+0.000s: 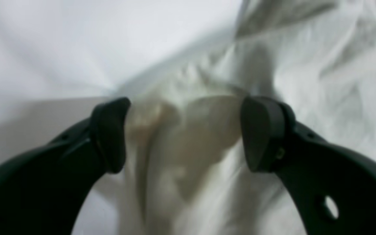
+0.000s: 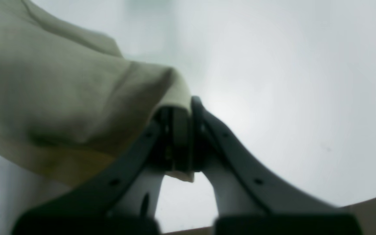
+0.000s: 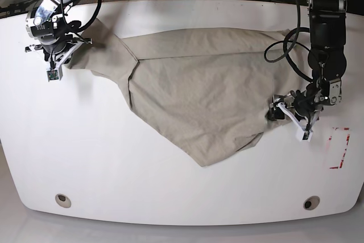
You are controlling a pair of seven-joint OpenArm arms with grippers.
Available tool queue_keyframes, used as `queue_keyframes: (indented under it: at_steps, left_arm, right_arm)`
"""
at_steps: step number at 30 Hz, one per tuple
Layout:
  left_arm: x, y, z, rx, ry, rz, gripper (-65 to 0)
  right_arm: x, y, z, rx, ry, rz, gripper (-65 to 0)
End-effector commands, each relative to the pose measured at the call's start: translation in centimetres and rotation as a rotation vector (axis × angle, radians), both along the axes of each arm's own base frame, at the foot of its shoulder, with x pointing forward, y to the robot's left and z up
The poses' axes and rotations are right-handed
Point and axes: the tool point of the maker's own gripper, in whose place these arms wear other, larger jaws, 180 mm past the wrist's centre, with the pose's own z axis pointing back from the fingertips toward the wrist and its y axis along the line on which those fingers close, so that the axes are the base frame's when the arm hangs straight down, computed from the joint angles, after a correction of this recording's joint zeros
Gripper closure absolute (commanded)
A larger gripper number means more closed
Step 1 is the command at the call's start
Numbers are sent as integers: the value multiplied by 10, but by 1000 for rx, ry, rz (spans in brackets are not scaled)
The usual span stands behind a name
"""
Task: Fold the T-shirt properly
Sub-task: 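Release with the left gripper and regrasp the shirt edge lower down, then lift and swing the shirt with both grippers to flatten it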
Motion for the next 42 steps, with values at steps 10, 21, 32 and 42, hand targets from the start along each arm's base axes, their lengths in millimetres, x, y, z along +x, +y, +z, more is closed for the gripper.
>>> queue_keyframes:
  at_steps: [10, 21, 32, 42]
  left_arm:
    - [3, -4, 5, -8, -7, -4, 0]
    - [-2, 28, 78, 47, -199, 37, -1]
    - [2, 45, 172, 134, -343, 56, -3]
    - [11, 70, 269, 181, -505, 138, -3]
  right_arm:
    - [22, -3, 21, -17, -79, 6, 0]
    - [82, 16, 62, -38, -215, 100, 0]
    - [153, 24, 140, -143, -361, 216, 0]
    - [202, 26, 254, -304, -524, 268, 0]
